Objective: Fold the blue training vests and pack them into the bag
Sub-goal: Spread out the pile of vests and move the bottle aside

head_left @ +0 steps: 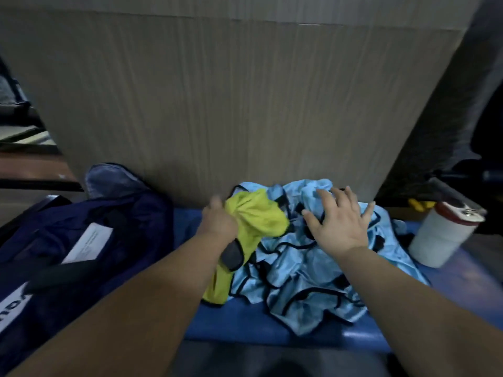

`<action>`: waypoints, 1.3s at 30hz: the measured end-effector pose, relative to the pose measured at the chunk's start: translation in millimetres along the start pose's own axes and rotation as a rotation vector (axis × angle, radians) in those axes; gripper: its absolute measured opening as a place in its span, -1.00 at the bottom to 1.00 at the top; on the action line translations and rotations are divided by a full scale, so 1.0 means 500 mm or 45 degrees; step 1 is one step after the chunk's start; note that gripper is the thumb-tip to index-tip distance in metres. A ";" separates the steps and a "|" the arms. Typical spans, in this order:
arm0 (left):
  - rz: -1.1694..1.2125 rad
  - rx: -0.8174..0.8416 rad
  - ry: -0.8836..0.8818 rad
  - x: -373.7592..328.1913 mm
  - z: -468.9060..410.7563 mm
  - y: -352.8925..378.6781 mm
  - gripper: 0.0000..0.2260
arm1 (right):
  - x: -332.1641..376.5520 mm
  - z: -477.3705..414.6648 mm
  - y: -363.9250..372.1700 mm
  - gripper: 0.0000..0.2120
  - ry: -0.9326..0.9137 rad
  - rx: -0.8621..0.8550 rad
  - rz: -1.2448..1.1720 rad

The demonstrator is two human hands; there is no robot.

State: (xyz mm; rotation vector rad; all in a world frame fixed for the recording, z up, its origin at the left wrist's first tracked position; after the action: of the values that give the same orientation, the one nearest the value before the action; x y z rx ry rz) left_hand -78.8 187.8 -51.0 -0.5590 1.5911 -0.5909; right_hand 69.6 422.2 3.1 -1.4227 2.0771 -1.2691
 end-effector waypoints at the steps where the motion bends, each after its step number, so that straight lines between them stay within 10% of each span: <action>1: -0.058 0.047 -0.134 0.039 -0.003 0.017 -0.39 | -0.030 0.002 0.000 -0.43 0.062 0.005 -0.002; 7: -0.165 0.092 -0.201 0.085 -0.026 0.041 -0.41 | -0.200 0.029 0.060 -0.17 0.591 0.219 -0.103; 12: -0.337 0.299 -0.180 0.127 -0.013 0.099 0.10 | -0.265 0.072 0.143 0.07 0.932 0.435 -0.425; 19: -0.331 0.027 0.030 0.077 -0.036 0.038 -0.77 | -0.249 0.074 0.168 0.03 0.936 0.519 -0.612; 27: 0.347 -0.211 0.282 -0.281 -0.006 0.008 -0.72 | -0.223 0.081 0.160 -0.04 0.694 0.521 -0.551; 33: 0.602 0.078 0.330 -0.467 0.093 0.189 -0.88 | -0.296 0.084 0.035 -0.44 0.661 -0.158 -0.678; 39: 0.247 0.494 0.344 -0.458 0.188 0.400 -0.43 | -0.433 0.111 -0.066 -0.62 0.719 -0.454 -0.454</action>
State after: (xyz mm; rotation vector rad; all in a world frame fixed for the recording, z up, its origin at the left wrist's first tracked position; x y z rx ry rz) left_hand 33.3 483.9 -21.0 -0.0340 1.7001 -0.8282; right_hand 224.3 579.2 -46.2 -1.8124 2.6022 -1.6529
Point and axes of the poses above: each hand's wrist, its own z-axis away from the middle knuckle, its own y-axis out of the palm, x = y × z, the point moved 10 cm from there along -z, towards the middle knuckle, and after that the axes turned 11 degrees about -x, right-handed, at the moved point
